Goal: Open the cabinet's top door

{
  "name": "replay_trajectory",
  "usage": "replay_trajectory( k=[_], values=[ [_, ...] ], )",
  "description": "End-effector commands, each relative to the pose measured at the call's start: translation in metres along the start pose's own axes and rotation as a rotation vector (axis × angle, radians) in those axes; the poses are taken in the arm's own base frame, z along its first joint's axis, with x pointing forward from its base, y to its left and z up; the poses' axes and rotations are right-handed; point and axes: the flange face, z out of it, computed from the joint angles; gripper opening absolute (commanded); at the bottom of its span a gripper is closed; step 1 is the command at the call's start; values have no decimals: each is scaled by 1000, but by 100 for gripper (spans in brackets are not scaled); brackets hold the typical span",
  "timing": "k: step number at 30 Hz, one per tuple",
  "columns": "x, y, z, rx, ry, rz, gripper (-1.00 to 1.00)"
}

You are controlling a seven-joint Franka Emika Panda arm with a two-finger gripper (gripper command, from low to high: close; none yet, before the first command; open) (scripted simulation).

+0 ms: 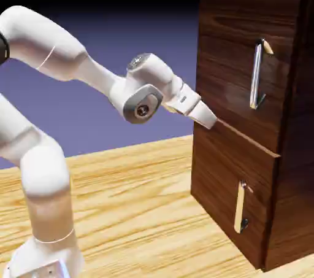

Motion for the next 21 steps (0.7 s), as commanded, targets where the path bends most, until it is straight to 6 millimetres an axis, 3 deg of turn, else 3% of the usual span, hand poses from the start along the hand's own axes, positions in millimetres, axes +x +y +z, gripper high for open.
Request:
replay_trajectory(
  k=[1, 11, 21],
  values=[
    [4, -4, -5, 12, 15, -56, 0],
    [38, -35, -56, 86, 196, -600, 0],
    [66, -42, -103, 71, 406, -1116, 0]
  ],
)
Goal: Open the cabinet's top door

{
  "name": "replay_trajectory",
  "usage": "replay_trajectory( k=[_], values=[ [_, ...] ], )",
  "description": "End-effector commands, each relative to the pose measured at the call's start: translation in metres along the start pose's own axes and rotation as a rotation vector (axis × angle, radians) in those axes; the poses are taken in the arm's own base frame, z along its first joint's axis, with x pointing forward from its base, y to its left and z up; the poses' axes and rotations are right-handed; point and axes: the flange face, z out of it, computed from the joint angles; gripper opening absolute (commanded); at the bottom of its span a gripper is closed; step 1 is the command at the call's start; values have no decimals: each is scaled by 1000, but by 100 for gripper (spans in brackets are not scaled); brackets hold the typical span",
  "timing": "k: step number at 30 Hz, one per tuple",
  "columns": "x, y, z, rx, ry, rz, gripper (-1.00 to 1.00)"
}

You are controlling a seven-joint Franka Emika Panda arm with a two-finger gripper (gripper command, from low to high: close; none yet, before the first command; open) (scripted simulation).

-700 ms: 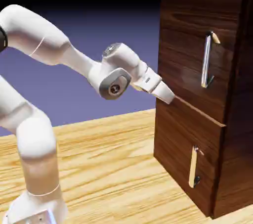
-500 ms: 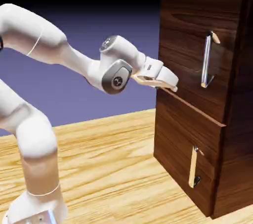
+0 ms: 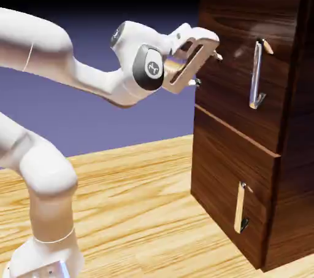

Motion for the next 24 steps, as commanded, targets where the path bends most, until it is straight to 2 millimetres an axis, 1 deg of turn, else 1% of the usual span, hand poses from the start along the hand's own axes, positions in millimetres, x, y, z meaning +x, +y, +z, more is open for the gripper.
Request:
replay_trajectory(
  k=[1, 6, 12, 18, 24],
  values=[
    [2, 3, -3, -6, 16, -52, 0],
    [7, 20, -18, -46, 85, -309, 0],
    [4, 41, -33, -111, 146, -613, 0],
    [-8, 65, -42, -188, 179, -910, 0],
    [-29, 90, -45, -267, 184, -1203, 0]
  ],
)
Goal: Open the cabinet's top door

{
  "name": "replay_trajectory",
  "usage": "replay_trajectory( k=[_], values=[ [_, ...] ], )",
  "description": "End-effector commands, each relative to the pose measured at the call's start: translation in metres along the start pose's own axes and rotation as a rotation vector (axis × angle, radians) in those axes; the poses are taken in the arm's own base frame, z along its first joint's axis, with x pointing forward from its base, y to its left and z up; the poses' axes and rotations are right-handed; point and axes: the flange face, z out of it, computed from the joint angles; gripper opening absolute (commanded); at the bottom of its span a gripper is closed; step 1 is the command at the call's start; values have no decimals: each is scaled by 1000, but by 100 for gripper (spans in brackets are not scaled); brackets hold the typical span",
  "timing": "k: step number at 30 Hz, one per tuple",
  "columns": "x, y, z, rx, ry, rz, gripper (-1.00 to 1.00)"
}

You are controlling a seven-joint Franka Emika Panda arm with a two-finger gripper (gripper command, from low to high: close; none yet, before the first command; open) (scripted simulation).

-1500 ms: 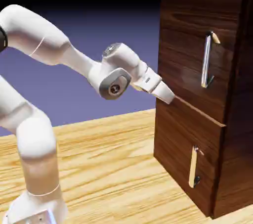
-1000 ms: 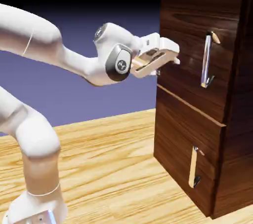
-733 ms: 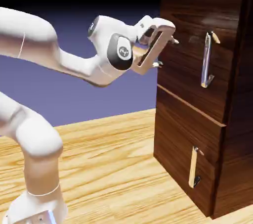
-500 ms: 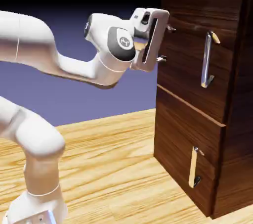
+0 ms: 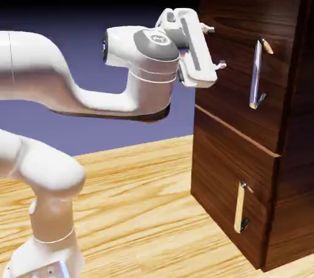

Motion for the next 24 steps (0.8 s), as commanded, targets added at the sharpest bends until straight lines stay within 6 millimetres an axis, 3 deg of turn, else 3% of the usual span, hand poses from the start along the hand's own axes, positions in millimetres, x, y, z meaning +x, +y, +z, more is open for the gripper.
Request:
replay_trajectory(
  k=[1, 14, 16, 21, 22, 24],
  values=[
    [-5, -2, -1, -7, -1, -49, 0],
    [-84, -57, 3, -48, -35, -686, 0],
    [-86, -59, 3, -47, -36, -705, 0],
    [-87, -56, 53, -47, -36, -705, 0],
    [-87, -56, 53, -47, -36, -705, -100],
    [-84, -56, 47, -39, -54, -705, -100]
  ],
)
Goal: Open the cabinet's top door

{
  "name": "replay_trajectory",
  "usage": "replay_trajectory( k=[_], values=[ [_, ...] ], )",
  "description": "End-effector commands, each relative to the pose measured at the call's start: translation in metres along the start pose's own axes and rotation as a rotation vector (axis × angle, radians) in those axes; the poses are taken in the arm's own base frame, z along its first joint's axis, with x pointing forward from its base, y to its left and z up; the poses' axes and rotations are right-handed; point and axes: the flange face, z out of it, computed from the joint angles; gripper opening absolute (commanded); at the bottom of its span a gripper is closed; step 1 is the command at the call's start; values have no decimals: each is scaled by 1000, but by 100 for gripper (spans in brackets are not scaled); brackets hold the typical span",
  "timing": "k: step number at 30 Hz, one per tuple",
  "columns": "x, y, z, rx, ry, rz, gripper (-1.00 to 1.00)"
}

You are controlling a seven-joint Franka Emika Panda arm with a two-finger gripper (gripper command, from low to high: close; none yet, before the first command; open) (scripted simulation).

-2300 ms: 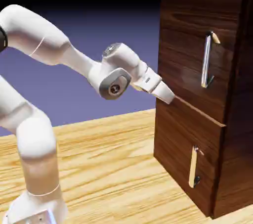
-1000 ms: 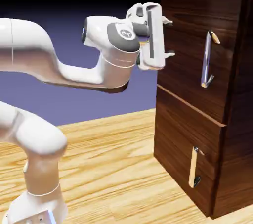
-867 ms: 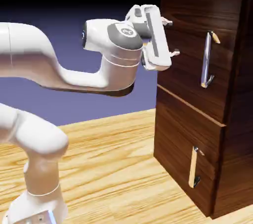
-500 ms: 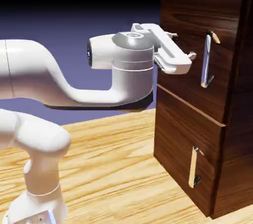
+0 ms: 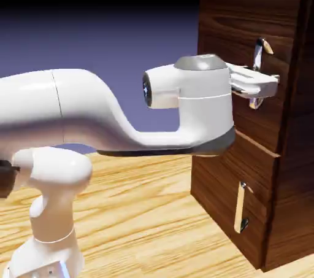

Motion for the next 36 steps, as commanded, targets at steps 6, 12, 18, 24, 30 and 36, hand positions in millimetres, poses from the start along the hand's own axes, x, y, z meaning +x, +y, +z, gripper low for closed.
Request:
replay_trajectory(
  k=[6, 12, 18, 24, 30, 36],
  values=[
    [14, 14, -38, 82, -82, 0, -100],
    [30, 30, -73, 163, -163, 0, -100],
    [49, 49, -105, 244, -244, 0, -100],
    [71, 71, -134, 326, -325, 0, -100],
    [90, 90, -156, 393, -393, 0, -100],
    [107, 107, -171, 448, -448, 0, -100]
  ],
)
